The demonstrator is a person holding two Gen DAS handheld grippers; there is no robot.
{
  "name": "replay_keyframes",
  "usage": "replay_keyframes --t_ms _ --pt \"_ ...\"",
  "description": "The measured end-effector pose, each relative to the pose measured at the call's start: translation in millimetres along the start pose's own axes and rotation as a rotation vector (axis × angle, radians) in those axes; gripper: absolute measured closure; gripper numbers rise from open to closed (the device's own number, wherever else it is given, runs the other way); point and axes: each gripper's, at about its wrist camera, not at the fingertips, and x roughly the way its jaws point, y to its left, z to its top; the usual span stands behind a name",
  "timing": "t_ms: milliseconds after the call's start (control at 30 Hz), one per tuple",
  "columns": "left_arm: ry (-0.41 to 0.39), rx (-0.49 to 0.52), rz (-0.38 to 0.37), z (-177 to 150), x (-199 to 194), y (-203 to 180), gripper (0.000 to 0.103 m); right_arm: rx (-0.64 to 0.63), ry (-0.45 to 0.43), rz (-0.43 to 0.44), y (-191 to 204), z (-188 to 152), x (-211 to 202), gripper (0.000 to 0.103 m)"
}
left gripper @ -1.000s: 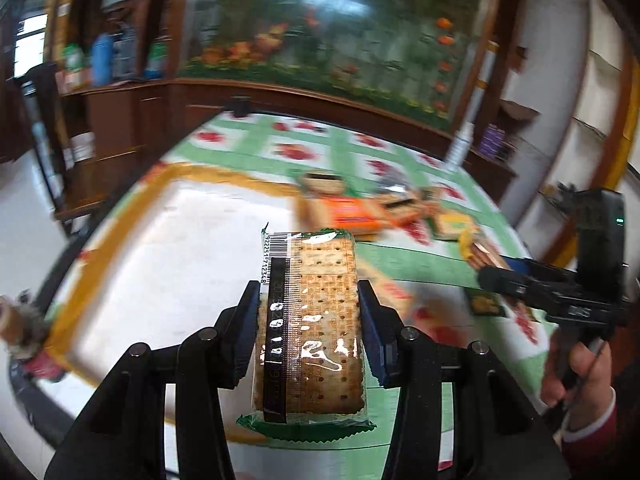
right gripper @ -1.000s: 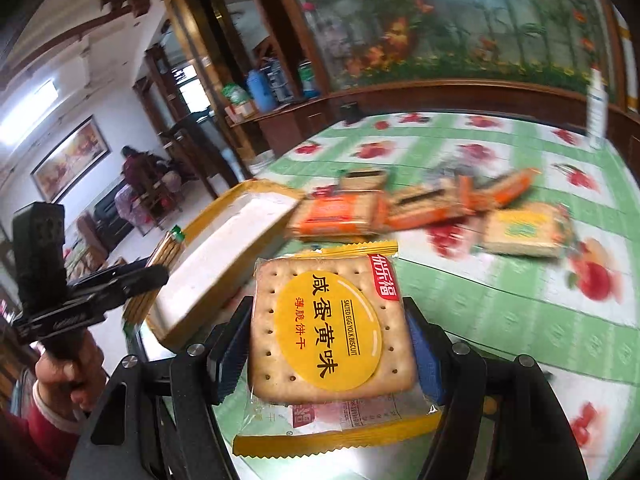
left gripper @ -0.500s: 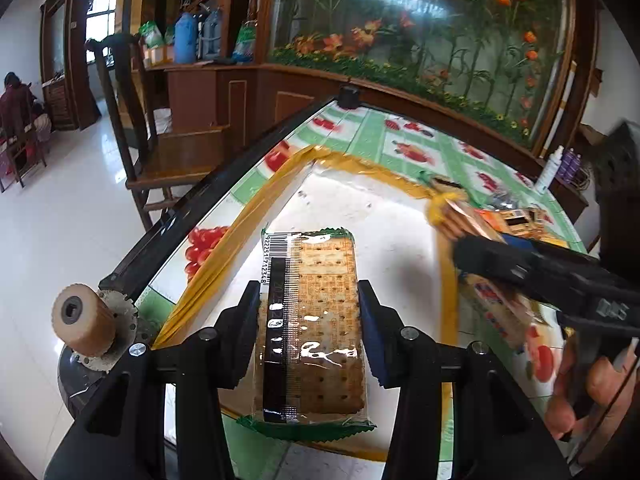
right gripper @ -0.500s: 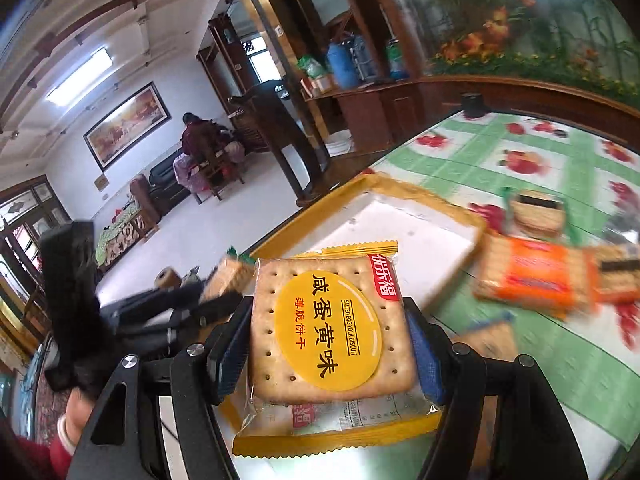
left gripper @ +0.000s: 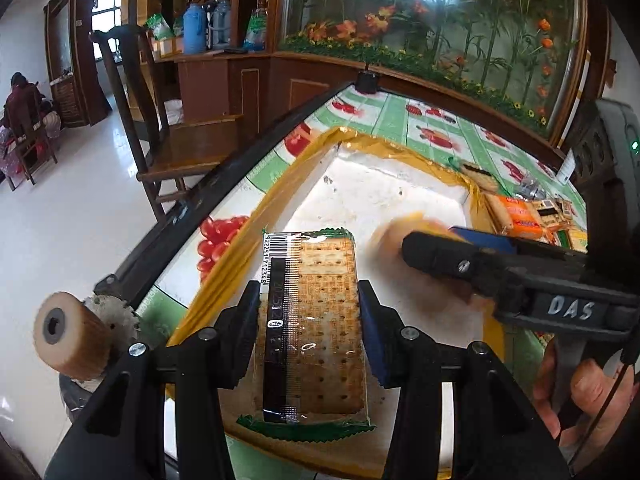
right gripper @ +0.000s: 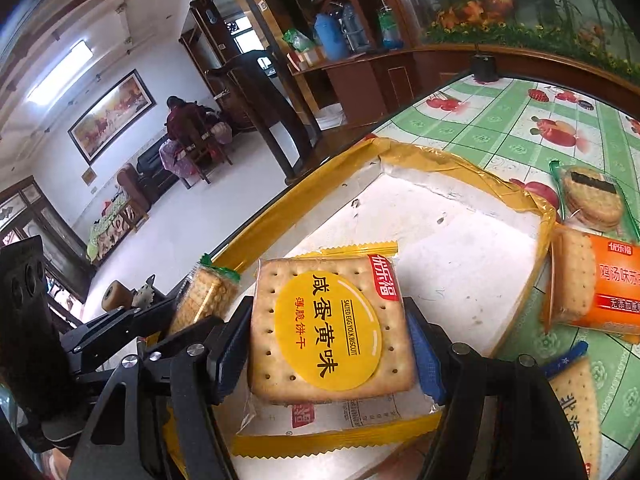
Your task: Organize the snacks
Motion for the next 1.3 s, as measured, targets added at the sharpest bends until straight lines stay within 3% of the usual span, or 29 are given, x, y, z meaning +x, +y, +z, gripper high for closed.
replay_keyframes --t_ms 100,133,167,467,633,800,933,1000,1033,1100,1200,1300 --pt "0.003 -0.008 0.028 1 -1 0 0.046 0.022 -0.018 0.008 -3 0 -8 0.024" --pt "-0.009 -0.013 0.035 1 -5 0 0.032 0.023 -0.026 0.004 -4 0 -12 0.021" --pt "-0.021 -0.019 0.029 0 -8 1 0.029 0.024 -0.034 -0.003 -6 -1 -17 0.020" --pt "-0.062 -0.004 -0.035 5 -28 -23 0.028 0.064 -0.107 -0.107 -50 -26 -92 0.016" --pt "-0.056 0.045 -0.083 8 -29 -57 0.028 0.039 -0.058 -0.196 -82 -58 -121 0.010" --pt "-0.029 0.126 -0.123 19 -22 -98 0.028 -0.038 0.007 -0.237 -88 -73 -120 0.007" --pt "-0.028 0.260 -0.116 40 -12 -139 0.027 -0.123 0.057 -0.272 -77 -72 -101 0.007" --pt "-0.015 0.344 -0.115 47 -5 -158 0.021 -0.155 0.095 -0.274 -72 -70 -88 0.012" --pt "-0.011 0.406 -0.099 49 1 -171 0.021 -0.155 0.114 -0.272 -71 -72 -82 0.030" --pt "0.008 0.567 -0.078 52 16 -196 0.021 -0.150 0.123 -0.292 -73 -73 -82 0.046" --pt "0.012 0.794 -0.077 51 33 -226 0.021 -0.092 0.129 -0.296 -86 -78 -98 0.046" --pt "0.007 0.944 -0.108 55 44 -246 0.021 -0.007 0.103 -0.297 -110 -92 -126 0.046"
